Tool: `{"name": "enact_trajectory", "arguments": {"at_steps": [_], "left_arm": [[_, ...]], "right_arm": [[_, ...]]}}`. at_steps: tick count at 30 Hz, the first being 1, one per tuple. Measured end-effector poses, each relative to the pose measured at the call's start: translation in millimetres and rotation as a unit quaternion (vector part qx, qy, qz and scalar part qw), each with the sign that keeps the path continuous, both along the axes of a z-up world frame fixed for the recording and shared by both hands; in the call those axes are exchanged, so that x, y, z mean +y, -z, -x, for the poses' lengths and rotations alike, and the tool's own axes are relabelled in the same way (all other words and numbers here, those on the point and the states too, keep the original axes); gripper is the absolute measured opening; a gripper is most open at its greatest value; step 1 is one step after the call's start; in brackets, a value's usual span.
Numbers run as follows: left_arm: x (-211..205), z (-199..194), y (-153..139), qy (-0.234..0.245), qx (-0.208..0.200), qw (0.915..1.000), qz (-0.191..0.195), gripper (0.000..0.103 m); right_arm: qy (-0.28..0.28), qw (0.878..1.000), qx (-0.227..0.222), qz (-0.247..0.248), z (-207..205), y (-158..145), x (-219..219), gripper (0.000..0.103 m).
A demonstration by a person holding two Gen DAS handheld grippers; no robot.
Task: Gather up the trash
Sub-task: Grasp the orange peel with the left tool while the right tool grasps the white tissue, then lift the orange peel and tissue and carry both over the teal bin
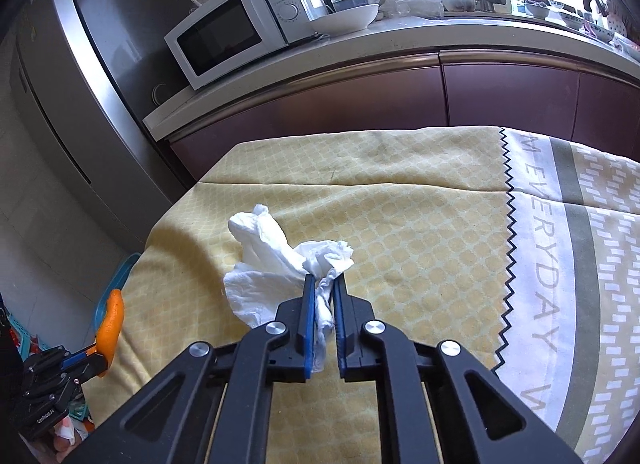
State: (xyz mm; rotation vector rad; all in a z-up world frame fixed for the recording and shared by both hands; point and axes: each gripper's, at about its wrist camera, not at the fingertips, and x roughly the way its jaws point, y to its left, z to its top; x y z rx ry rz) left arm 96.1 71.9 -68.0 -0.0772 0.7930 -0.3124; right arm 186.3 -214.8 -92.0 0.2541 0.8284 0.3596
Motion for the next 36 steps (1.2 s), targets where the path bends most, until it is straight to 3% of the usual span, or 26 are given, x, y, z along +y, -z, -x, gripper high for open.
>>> {"name": "enact_trajectory", "arguments": {"at_steps": [25, 36], "left_arm": [[23, 19, -12, -0.013, -0.019, 0.9997, 0.002, 0.013], [28, 30, -19, -0.014, -0.030, 0.9994, -0.004, 0.013]], "right_arm": [[-0.020, 0.992, -0.046, -0.113, 52, -32, -13, 0.004], [-0.027, 0.989, -0.043, -0.138, 66, -28, -6, 0.004]]}}
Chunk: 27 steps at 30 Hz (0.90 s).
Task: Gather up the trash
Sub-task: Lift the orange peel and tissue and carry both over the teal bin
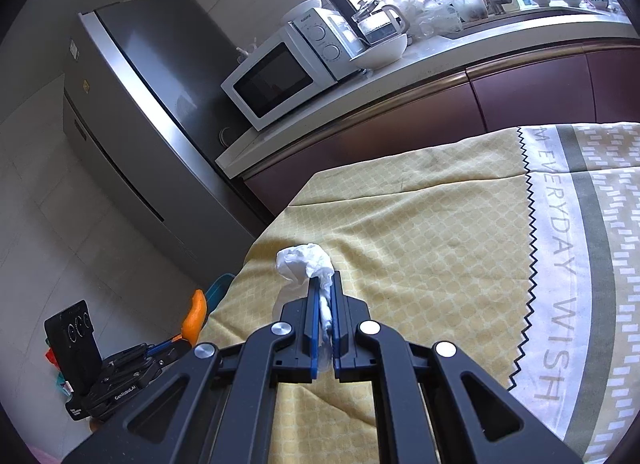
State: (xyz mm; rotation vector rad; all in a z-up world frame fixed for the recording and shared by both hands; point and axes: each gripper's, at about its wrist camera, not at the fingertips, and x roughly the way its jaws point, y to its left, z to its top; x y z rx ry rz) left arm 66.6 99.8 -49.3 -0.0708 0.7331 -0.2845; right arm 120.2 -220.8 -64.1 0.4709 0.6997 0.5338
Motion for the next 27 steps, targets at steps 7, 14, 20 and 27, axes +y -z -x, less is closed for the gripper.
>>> {"name": "enact_trajectory", "arguments": {"at_steps": [7, 14, 20, 27], "left_arm": [[5, 5, -3, -0.003, -0.003, 1.0000, -0.002, 0.013], [11, 10, -4, -0.006, -0.003, 1.0000, -0.003, 0.013], [14, 13, -4, -0.007, -0.004, 1.0000, -0.004, 0.013], [19, 17, -6, -0.010, -0.005, 0.9999, -0.005, 0.013]], "right_arm": [[-0.010, 1.000, 0.004, -0.014, 5, 3, 8, 0.004], [-0.015, 1.000, 0.004, -0.023, 10, 5, 15, 0.004], [-0.018, 0.999, 0.007, -0.029, 11, 7, 19, 0.004], [-0.024, 0.999, 0.006, -0.033, 13, 7, 24, 0.004]]}}
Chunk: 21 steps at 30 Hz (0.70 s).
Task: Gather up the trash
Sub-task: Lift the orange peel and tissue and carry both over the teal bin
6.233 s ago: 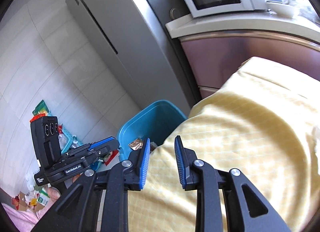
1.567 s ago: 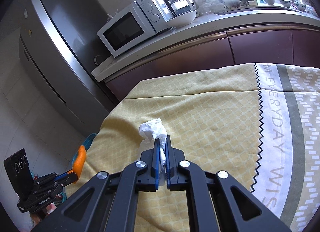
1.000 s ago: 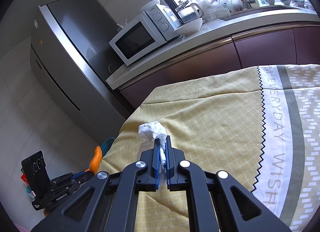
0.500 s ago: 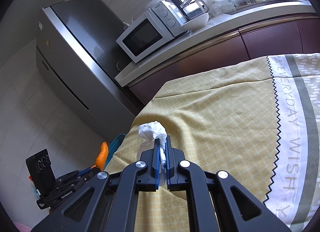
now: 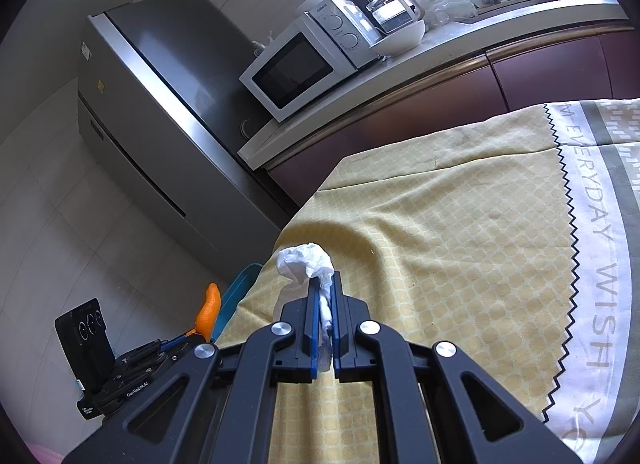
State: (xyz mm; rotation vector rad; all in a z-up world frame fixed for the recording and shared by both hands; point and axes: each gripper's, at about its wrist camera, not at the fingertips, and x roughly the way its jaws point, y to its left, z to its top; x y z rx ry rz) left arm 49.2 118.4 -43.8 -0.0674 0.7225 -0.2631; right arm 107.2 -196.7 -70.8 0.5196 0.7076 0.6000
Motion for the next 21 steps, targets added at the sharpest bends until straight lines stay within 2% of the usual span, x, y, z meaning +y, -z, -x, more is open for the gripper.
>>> {"name": "enact_trajectory", "arguments": {"at_steps": [21], "left_arm": [[10, 7, -5, -0.010, -0.003, 0.9999, -0.002, 0.013]], "right_arm": [[-0.018, 1.000, 0.001, -0.008, 0, 0, 18, 0.004]]}}
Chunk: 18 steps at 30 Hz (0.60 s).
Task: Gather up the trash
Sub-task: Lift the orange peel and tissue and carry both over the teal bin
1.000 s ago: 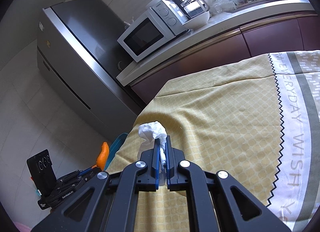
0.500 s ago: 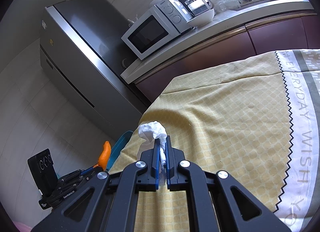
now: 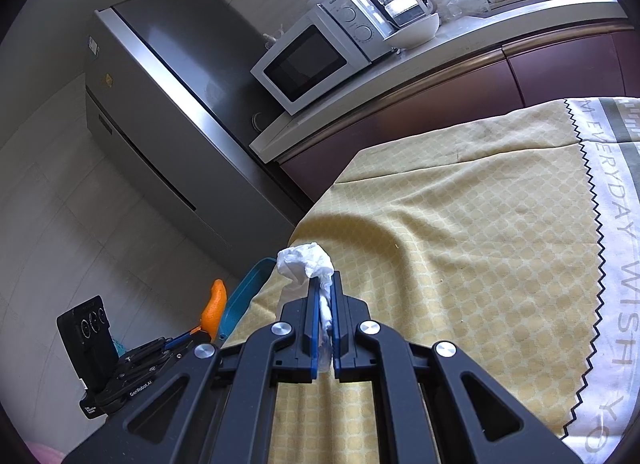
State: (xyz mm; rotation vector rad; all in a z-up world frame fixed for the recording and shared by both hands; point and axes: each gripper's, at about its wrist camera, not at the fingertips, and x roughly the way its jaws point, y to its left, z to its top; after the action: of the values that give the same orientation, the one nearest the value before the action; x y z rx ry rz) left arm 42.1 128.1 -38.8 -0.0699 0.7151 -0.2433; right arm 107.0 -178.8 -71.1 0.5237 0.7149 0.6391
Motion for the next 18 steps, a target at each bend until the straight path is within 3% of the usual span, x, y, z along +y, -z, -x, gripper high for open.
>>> {"name": "enact_trajectory", "arguments": {"at_steps": [18], "left_arm": [[15, 5, -1, -0.014, 0.000, 0.9999, -0.002, 0.013]], "right_arm": [[-0.021, 1.000, 0.001, -0.006, -3, 2, 22, 0.004]]}}
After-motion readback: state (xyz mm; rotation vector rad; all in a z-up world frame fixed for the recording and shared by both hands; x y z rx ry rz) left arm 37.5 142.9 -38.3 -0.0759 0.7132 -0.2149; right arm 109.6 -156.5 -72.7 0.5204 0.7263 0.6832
